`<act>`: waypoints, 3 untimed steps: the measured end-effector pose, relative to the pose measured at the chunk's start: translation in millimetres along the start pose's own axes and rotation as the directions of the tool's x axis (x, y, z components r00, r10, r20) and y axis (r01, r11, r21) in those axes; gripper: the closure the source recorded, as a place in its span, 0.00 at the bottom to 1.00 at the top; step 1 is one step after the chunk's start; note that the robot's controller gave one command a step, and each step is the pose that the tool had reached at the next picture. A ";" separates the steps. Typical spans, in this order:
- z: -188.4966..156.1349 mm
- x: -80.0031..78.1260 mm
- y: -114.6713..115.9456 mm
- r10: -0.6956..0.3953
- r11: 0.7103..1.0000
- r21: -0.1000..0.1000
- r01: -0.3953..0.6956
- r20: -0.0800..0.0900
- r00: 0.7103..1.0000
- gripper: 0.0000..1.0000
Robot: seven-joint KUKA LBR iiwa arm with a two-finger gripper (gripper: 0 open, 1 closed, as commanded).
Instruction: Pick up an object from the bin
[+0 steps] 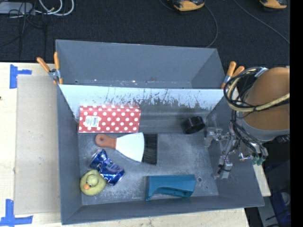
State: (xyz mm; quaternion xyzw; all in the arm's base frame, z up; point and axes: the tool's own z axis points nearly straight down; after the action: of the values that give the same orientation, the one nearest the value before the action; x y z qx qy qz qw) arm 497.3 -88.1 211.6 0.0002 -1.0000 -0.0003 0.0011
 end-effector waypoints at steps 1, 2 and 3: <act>56.6 4.8 22.5 -0.059 0.998 0.000 0.059 0.001 0.998 0.00; 108.3 18.4 23.7 0.005 1.000 -0.001 -0.005 -0.002 1.000 0.00; 128.2 15.4 47.0 -0.104 0.995 0.002 0.104 0.000 0.995 0.00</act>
Offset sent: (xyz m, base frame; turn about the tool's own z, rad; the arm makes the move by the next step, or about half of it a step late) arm -0.0222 0.0223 -0.1184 0.0180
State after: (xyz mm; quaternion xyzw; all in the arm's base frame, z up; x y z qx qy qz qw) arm 481.6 -41.0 83.5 0.0521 -0.9986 0.0008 0.0012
